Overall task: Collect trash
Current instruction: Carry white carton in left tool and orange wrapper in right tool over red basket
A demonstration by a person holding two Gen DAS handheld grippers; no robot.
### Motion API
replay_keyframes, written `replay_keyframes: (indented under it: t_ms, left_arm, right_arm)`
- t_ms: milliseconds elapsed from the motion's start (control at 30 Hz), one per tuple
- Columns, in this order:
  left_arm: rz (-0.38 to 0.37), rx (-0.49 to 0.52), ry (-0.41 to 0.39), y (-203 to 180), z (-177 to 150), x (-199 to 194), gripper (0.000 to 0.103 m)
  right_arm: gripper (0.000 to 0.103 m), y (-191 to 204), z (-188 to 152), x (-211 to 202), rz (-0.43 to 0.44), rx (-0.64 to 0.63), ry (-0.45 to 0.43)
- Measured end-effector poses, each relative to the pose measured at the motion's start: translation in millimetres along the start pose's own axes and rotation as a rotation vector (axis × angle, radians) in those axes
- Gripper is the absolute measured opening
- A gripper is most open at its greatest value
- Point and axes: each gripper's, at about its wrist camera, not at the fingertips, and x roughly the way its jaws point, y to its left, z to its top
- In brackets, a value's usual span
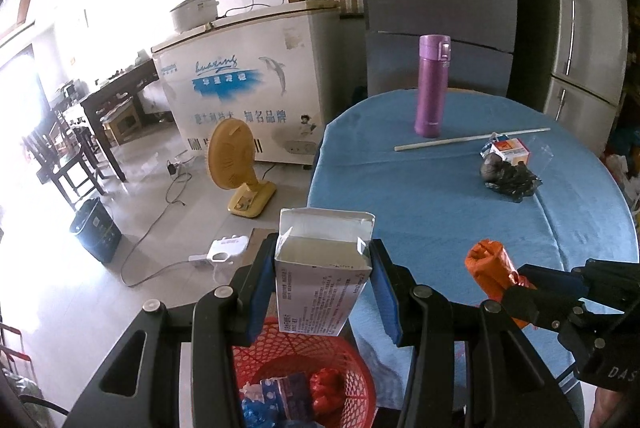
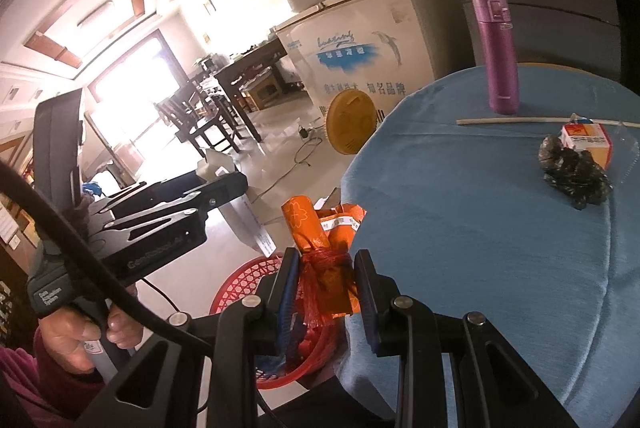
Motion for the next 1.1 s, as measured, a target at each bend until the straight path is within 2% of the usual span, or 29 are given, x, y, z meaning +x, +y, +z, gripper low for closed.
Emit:
replay_keyframes:
  t_ms: [1100]
  left_arm:
    - [0.044,-0.074,0.048,48,-22,11,0.048]
  right_arm:
    - [0.030,36,6,54,0.057,-0.069,0.093]
